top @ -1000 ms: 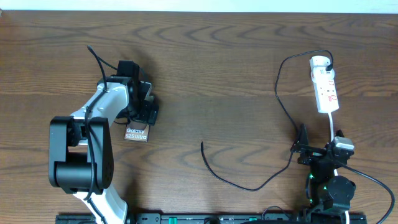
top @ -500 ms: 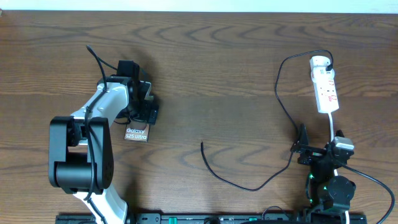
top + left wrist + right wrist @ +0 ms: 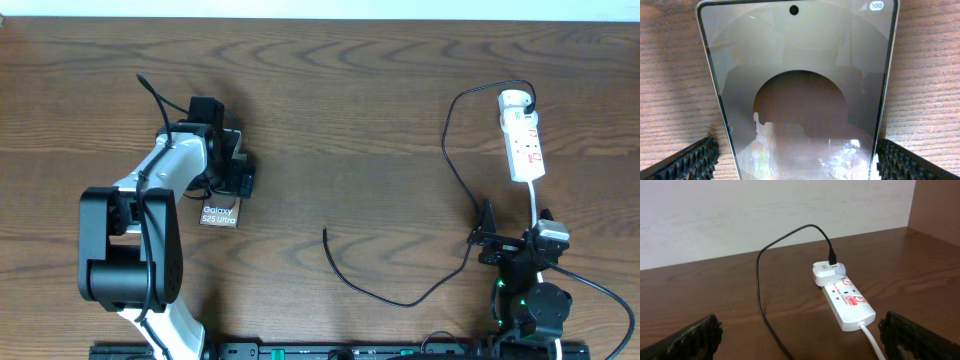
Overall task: Plug charger to phone and switch on socket
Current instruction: 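Close the left gripper on the phone's bottom edge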
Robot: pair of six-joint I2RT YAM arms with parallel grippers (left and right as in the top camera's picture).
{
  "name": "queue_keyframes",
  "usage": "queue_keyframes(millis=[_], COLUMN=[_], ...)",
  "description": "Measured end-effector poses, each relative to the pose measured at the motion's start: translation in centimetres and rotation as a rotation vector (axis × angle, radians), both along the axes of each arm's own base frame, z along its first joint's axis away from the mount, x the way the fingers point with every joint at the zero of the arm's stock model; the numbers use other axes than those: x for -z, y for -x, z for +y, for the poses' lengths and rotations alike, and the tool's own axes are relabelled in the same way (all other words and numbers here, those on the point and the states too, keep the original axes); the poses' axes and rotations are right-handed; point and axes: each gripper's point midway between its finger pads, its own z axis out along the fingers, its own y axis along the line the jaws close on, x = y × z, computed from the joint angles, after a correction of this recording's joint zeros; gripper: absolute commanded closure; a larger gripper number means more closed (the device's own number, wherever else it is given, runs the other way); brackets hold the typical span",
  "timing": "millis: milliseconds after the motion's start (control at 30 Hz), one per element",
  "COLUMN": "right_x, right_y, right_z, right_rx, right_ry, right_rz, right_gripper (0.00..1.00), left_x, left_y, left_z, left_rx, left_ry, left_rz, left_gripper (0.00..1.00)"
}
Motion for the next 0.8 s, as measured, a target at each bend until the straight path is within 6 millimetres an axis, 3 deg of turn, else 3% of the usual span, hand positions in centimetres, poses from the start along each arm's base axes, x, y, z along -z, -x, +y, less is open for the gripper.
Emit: queue_keyframes(millis=[167,367,467,800], right_x=[0.00,0.00,0.00,0.02], right_y=[0.00,0.00,0.00,0.00], right_z=[0.00,0.00,0.00,0.00], right_rx=[0.000,0.000,0.000,0.000], right_ry=[0.000,0.000,0.000,0.000], right_rz=[0.000,0.000,0.000,0.000], right_gripper=[0.01,0.01,0.01,0.01], left_x=[0.00,0.00,0.00,0.00], left_y=[-0.01,-0.01,-0.01,0.01], left_z=[-0.01,-0.01,-0.01,-0.01], left_rx=[-0.003,-0.004,-0.004,-0.007], left_ry=[0.001,0.001,0.001,0.001], left_rz=[0.000,0.000,0.000,0.001], left_gripper=[0.00,0.04,0.13,0.14])
